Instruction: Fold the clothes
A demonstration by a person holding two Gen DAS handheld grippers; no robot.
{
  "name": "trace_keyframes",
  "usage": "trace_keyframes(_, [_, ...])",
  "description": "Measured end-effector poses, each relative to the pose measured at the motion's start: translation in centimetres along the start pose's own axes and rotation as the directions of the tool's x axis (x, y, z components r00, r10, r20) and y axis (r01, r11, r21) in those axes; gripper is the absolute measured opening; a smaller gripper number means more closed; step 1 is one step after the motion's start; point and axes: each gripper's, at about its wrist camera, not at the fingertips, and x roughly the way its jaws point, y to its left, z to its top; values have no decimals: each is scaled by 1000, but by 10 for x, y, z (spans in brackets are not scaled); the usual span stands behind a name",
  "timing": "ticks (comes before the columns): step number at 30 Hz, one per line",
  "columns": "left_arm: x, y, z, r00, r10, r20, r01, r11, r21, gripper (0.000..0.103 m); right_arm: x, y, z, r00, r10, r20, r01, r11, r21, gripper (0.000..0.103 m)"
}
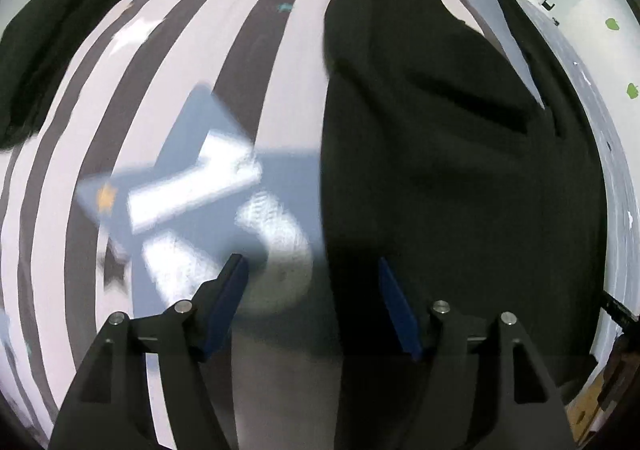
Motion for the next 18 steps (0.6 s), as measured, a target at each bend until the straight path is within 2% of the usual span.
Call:
trace_keyframes(6, [-21, 4, -58, 1000, 22, -21, -24, 996, -81, 65, -7, 11, -44, 998, 43, -47, -46, 996, -79, 65])
trace_keyframes(10, [-40, -3, -95, 1000, 27, -6, -27, 993, -112, 65, -13, 10, -71, 994, 87, -61, -94, 989, -112, 65])
trace_keyframes(14, [-45, -16, -128, 1000, 10, 9, -9, 995, -100, 65, -24, 6, -90, 992, 118, -40, -122, 985, -123, 65])
trace_keyframes(18, [-47, -26, -149, 998, -12, 56, 16, 997, -74, 65, -38, 9, -114, 995, 101, 17, -98, 984, -148, 65])
